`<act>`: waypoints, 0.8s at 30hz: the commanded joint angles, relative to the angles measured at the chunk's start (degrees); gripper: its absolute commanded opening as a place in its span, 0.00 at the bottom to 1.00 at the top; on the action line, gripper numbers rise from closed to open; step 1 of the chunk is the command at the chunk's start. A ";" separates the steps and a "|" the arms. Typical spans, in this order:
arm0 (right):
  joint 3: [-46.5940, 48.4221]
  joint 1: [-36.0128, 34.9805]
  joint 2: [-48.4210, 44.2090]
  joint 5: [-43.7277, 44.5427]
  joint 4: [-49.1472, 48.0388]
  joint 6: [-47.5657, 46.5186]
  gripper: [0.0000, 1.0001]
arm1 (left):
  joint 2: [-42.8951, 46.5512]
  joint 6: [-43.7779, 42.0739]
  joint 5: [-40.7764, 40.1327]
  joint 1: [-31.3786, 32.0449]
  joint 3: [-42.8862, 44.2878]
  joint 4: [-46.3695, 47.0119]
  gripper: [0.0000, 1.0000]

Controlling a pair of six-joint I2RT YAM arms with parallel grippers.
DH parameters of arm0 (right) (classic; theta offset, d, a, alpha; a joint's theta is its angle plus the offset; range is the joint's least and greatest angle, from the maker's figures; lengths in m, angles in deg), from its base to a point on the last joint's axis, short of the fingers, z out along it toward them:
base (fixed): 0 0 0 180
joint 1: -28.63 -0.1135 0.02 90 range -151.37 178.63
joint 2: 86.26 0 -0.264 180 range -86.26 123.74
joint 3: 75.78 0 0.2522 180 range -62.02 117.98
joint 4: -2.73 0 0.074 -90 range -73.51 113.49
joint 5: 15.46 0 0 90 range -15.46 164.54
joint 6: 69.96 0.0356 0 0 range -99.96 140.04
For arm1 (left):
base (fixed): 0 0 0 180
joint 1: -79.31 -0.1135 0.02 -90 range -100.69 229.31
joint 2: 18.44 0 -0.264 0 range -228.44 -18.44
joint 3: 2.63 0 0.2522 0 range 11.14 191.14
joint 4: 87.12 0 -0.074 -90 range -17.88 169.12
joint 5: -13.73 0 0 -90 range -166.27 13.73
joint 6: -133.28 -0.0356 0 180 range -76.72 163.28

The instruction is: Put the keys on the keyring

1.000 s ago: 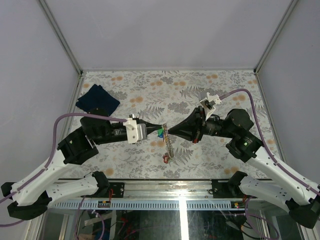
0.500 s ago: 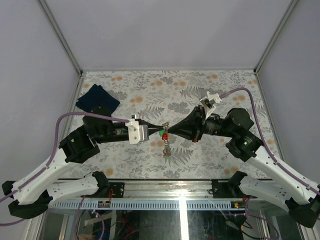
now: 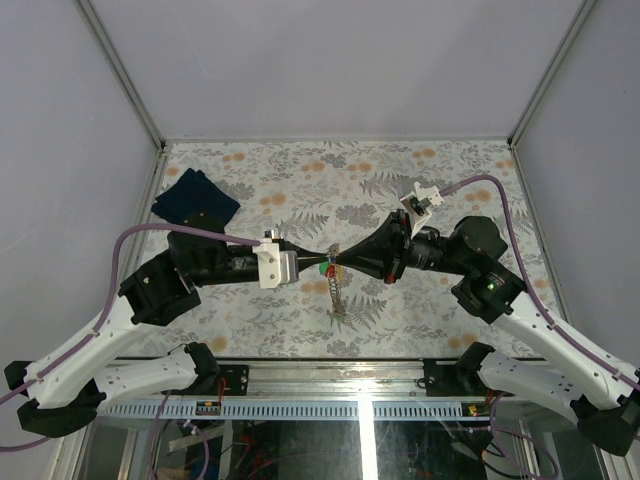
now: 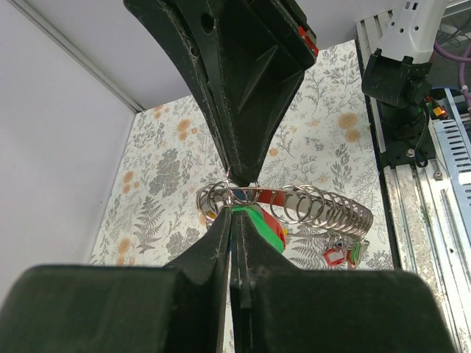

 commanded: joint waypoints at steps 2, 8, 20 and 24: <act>2.68 0.27 -1.30 3.85 -3.85 0.53 0.00 | 0.13 -0.67 1.78 0.14 2.14 -0.27 0.00; 2.55 0.26 -1.84 6.01 -2.93 0.34 0.00 | 0.17 -0.87 1.83 0.08 2.05 -0.36 0.00; 1.84 0.29 -2.68 8.61 -4.42 0.77 0.00 | 0.14 -0.78 1.66 0.12 1.96 -0.60 0.00; 0.75 0.34 -3.53 10.29 -5.91 1.16 0.00 | 0.13 -0.79 1.51 0.13 2.00 -0.64 0.00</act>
